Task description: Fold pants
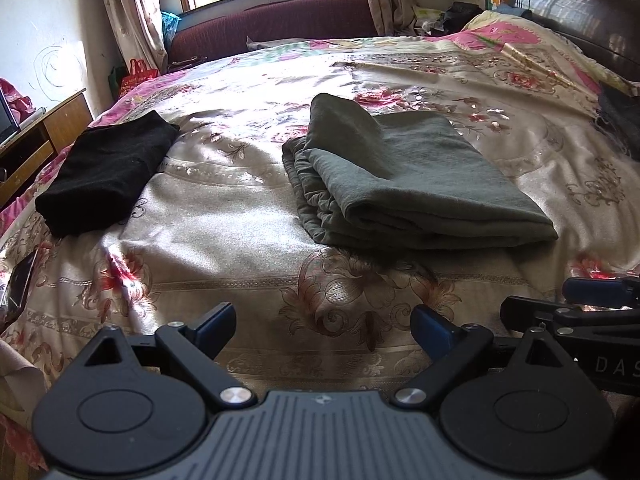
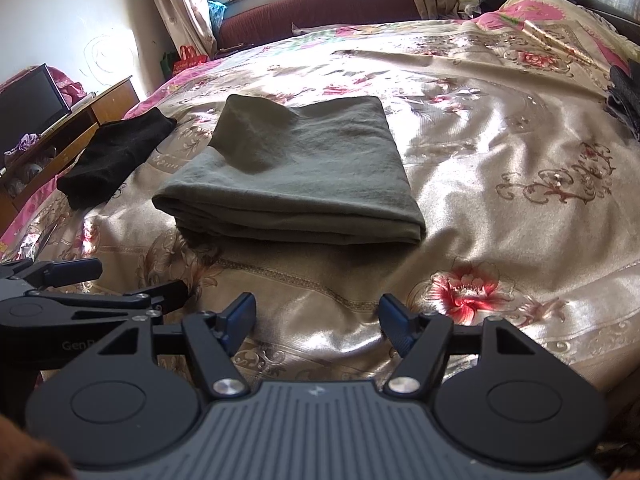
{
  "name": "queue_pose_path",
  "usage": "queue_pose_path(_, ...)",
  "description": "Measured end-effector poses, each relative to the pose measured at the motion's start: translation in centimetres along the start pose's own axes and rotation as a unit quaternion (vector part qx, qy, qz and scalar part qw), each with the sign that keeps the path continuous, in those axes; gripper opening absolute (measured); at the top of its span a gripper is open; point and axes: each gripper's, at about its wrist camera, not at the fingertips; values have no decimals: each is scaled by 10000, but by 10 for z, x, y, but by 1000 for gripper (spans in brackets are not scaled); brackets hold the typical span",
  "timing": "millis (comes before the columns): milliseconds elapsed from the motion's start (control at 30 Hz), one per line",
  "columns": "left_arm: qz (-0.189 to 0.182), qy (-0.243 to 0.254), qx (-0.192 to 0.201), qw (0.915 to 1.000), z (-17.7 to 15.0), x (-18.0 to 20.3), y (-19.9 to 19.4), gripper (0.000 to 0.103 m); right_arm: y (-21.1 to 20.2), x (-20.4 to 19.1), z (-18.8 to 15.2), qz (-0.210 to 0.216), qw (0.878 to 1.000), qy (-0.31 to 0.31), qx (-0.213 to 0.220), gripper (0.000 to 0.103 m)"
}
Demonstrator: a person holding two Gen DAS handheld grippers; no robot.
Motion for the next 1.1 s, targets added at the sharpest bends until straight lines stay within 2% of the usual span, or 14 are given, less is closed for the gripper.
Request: queue_pose_path(1100, 80, 42, 42, 10000, -1, 0, -2, 103, 1, 0, -1, 30, 10000, -27, -19, 70)
Point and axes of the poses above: each gripper's, at about its wrist camera, not at the fingertips, and y roughly the way its jaws point, x to its right, z to its top, and after that the axes turned 3 degrees about -x, right-handed
